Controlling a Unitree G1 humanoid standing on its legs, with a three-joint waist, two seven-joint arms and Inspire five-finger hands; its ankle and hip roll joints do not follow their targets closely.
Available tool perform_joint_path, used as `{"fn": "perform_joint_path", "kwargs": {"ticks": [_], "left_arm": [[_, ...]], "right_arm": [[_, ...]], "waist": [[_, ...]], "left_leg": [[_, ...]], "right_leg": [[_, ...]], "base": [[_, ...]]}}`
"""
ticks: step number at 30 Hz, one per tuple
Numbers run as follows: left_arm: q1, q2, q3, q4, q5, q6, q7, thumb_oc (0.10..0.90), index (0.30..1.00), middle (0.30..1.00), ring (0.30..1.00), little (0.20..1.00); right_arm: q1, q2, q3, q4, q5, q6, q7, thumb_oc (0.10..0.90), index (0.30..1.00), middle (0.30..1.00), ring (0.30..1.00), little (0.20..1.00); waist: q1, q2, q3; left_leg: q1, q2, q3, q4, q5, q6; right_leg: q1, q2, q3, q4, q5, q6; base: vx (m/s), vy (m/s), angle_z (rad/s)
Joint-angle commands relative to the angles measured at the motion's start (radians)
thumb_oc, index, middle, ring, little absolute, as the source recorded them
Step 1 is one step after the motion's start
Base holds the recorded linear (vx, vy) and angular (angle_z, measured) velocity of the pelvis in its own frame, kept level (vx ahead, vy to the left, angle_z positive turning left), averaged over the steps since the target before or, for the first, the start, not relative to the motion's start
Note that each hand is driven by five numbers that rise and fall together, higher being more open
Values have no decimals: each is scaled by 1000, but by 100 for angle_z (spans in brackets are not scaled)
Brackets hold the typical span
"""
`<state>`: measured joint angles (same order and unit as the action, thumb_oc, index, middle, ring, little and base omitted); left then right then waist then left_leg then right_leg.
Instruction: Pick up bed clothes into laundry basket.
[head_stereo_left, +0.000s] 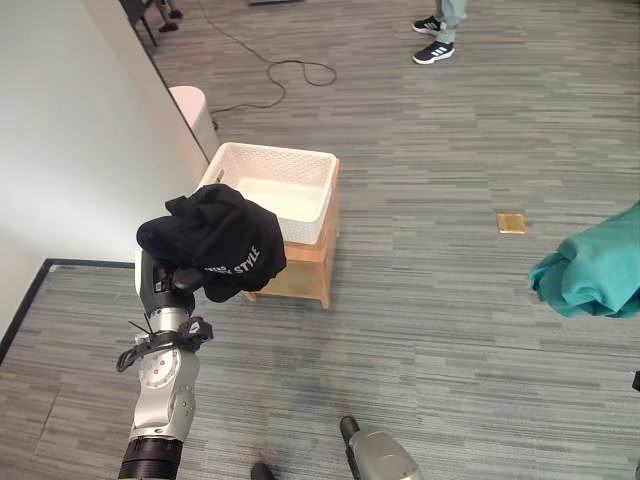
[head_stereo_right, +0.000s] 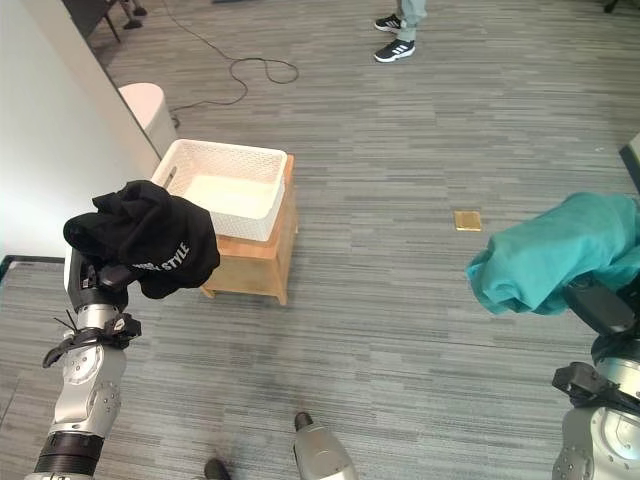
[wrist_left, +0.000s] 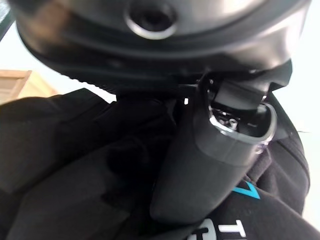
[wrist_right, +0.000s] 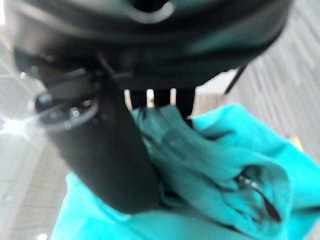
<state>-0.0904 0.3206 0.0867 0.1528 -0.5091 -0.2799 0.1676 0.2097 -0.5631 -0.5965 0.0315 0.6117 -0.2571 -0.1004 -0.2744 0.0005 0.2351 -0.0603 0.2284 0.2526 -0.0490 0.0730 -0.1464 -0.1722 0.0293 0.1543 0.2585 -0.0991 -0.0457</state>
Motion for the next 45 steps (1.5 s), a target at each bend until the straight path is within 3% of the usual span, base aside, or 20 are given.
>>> {"fn": "perform_joint_path", "kwargs": {"ticks": [1, 2, 5, 7, 8, 10, 11, 13, 16, 19, 21, 24, 28, 32, 36, 38, 39, 40, 43, 45], "left_arm": [[-57, 81, 99, -103, 7, -129, 14, 400, 300, 300, 300, 300], [-58, 87, 102, -114, 10, -135, 18, 400, 300, 300, 300, 300], [-35, 79, 114, -127, 6, -138, 5, 400, 300, 300, 300, 300], [-47, 84, 113, -137, 2, -142, 12, 400, 300, 300, 300, 300], [-48, 100, 117, -149, 4, -150, 14, 400, 300, 300, 300, 300], [-47, 102, 119, -149, 4, -150, 14, 400, 300, 300, 300, 300], [-54, 116, 113, -151, 26, -146, 24, 400, 300, 300, 300, 300], [-67, 131, 104, -158, 37, -146, 37, 400, 300, 300, 300, 300], [-74, 152, 102, -167, 46, -142, 39, 400, 300, 300, 300, 300], [-73, 158, 111, -182, 59, -139, 32, 400, 300, 300, 300, 300], [-87, 161, 109, -175, 55, -136, 32, 400, 300, 300, 300, 300], [-102, 152, 93, -152, 57, -125, 37, 400, 300, 300, 300, 300], [-107, 138, 66, -119, 48, -128, 35, 400, 300, 300, 300, 300], [-107, 140, 30, -112, 49, -112, 25, 400, 300, 300, 300, 300], [-112, 155, 21, -105, 40, -113, 17, 400, 300, 300, 300, 300], [-102, 161, -8, -101, 16, -101, -12, 400, 300, 300, 300, 300], [-102, 159, -5, -100, 15, -101, -13, 400, 300, 300, 300, 300], [-97, 163, -31, -93, -3, -96, -23, 400, 300, 300, 300, 300], [-88, 170, -39, -89, -19, -94, -34, 400, 300, 300, 300, 300], [-76, 196, -54, -88, -33, -92, -52, 400, 300, 300, 300, 300]], "right_arm": [[-69, -123, -71, -71, 18, -154, -25, 400, 300, 300, 300, 300], [-76, -125, -63, -79, 14, -150, -28, 400, 300, 300, 300, 300], [-100, -119, -38, -89, -5, -133, -26, 400, 300, 300, 300, 300], [-122, -104, -29, -87, -3, -137, -28, 400, 300, 300, 300, 300], [-155, -93, -6, -84, -17, -131, -33, 400, 300, 300, 300, 300], [-158, -91, -3, -84, -20, -131, -35, 400, 300, 300, 300, 300], [-170, -71, 23, -83, -29, -118, -31, 400, 300, 300, 300, 300], [-185, -66, 47, -83, -34, -116, -29, 400, 300, 300, 300, 300], [-186, -54, 55, -79, -36, -110, -27, 400, 300, 300, 300, 300], [-164, -31, 19, -77, -31, -115, -32, 400, 300, 300, 300, 300], [-157, -23, 6, -64, -14, -125, -37, 400, 300, 300, 300, 300], [-149, -27, -4, -64, 4, -141, -37, 400, 300, 300, 300, 300], [-179, -86, 14, -55, 16, -142, -31, 400, 300, 300, 300, 300], [-204, -202, 48, 9, -12, -110, -22, 400, 300, 300, 300, 300], [-240, -299, 88, 40, -46, -82, -10, 400, 300, 300, 300, 300], [-288, -415, 132, 92, -65, -47, 10, 400, 300, 300, 300, 300], [-298, -423, 140, 104, -61, -50, 12, 400, 300, 300, 300, 300], [-346, -499, 187, 146, -73, -31, 19, 400, 300, 300, 300, 300], [-410, -579, 253, 198, -108, -4, 23, 400, 300, 300, 300, 300], [-540, -687, 367, 263, -176, 24, 30, 400, 300, 300, 300, 300]], "waist": [[-15, -45, -86], [-18, -44, -90], [-22, -36, -91], [-18, -45, -99], [-10, -50, -104], [-4, -54, -108], [-8, -55, -107], [-8, -60, -102], [-6, -53, -100], [-15, -49, -107], [-24, -47, -101], [-26, -53, -91], [2, -60, -81], [61, -54, -93], [82, -51, -85], [116, -53, -90], [112, -50, -87], [134, -51, -87], [150, -45, -85], [187, -40, -87]], "left_leg": [[12, -6, -43, -1, 59, -14], [-3, -2, -46, -18, 71, -26], [20, -14, 25, -7, 27, -23], [19, -51, 72, 12, -2, -6], [29, -86, 106, 9, -38, 24], [29, -89, 116, 8, -39, 26], [47, -118, 138, -7, -60, 47], [64, -130, 165, -28, -58, 53], [76, -121, 203, -38, -77, 54], [91, -129, 201, -38, -104, 56], [94, -136, 182, -38, -110, 58], [115, -155, 142, -38, -122, 62], [111, -159, 146, -38, -114, 60], [100, -155, 130, -38, -105, 61], [101, -153, 116, -38, -97, 59], [104, -152, 99, -38, -92, 56], [106, -152, 97, -38, -92, 56], [105, -151, 83, -38, -88, 53], [104, -151, 71, -38, -83, 50], [103, -151, 54, -38, -76, 46]], "right_leg": [[170, -102, 77, -260, 15, 113], [190, -117, 99, -264, 4, 123], [206, -161, 130, -264, -10, 149], [203, -208, 151, -278, 24, 178], [169, -249, 170, -253, 61, 213], [161, -252, 180, -251, 60, 216], [117, -269, 192, -183, 136, 238], [75, -262, 211, -130, 229, 255], [45, -230, 172, -96, 246, 258], [5, -168, 136, -123, 198, 253], [-27, -103, 151, -163, 124, 230], [-16, -81, 166, -176, 97, 215], [19, -89, 135, -252, 118, 211], [69, -101, 105, -310, 114, 207], [94, -99, 89, -327, 111, 199], [114, -100, 78, -333, 103, 189], [117, -101, 76, -334, 102, 189], [127, -103, 62, -337, 97, 186], [132, -103, 54, -336, 96, 183], [142, -105, 43, -337, 92, 180]], "base": [[434, 216, -49], [409, 237, -47], [316, 256, -66], [327, 356, -101], [259, 272, -86], [169, 155, -76], [256, 177, -62], [223, 177, -44], [127, 127, -33], [167, 111, 11], [123, 60, 11], [126, 15, 45], [-18, -38, 20], [18, -72, 1], [5, -52, 15], [17, -74, 16], [3, -96, 10], [-7, -66, 16], [-2, -69, 18], [19, -85, 14]]}}
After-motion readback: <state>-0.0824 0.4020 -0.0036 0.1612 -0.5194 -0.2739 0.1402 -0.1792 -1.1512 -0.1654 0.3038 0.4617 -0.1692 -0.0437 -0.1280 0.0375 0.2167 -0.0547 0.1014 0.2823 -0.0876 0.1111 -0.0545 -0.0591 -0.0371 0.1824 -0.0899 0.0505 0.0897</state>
